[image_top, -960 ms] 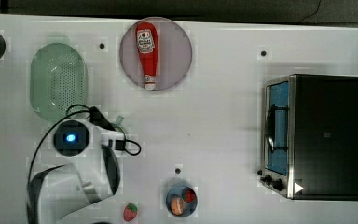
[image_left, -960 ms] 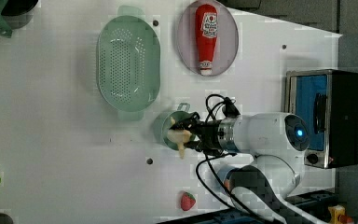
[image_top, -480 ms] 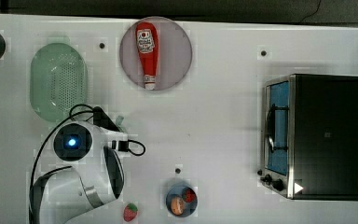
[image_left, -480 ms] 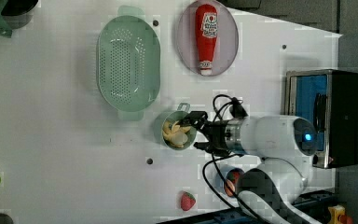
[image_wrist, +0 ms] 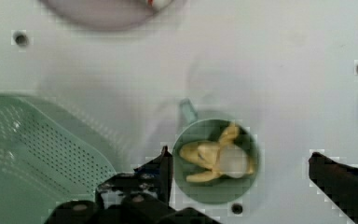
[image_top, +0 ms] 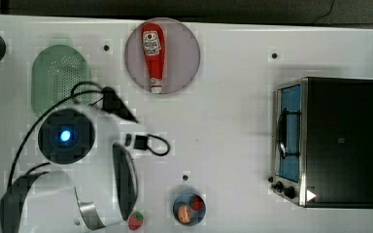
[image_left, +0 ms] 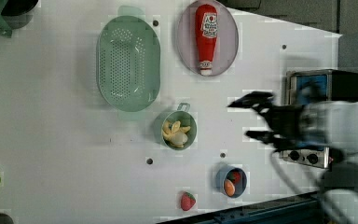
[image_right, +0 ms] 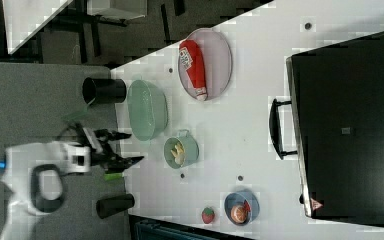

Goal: Pick Banana and place it in mug.

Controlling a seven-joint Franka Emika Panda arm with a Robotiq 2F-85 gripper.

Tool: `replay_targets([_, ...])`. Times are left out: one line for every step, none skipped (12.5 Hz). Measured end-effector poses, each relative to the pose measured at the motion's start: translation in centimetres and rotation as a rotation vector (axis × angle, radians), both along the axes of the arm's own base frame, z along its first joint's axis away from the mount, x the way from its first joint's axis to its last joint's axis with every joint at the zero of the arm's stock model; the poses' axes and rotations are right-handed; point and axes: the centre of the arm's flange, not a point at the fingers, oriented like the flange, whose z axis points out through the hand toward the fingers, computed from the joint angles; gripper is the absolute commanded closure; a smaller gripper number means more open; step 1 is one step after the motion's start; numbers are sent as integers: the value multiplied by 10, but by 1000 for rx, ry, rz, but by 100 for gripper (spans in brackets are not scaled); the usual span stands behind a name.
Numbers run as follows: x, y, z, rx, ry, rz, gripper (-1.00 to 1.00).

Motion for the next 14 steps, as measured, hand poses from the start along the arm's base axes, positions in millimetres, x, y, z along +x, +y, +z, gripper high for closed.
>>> replay_targets([8,-24,33,0,-1,-22,-100])
replay_targets([16,-52,66,1,-1,-45,-100])
replay_targets([21,-82,97,7,19,-67,-100])
replay_targets([25,-112,127,18,8,-98,-100])
replay_targets([27,-146,159,12,-20,-124,-100])
replay_targets([24,-181,185,-35,-50,-147,-100])
replay_targets([15,-215,202,-79,-64,-192,-100])
replay_targets([8,-243,214,-104,-76,-233,-100])
replay_targets([0,-261,219,-98,-60,-257,-100])
replay_targets([-4,-272,219,-101,-52,-257,-100])
replay_targets([-3,-274,213,-103,-43,-256,-100])
replay_targets([0,-265,202,-82,-17,-239,-100])
replay_targets([4,-252,190,-68,6,-214,-100])
replay_targets([12,-239,182,-75,17,-183,-100])
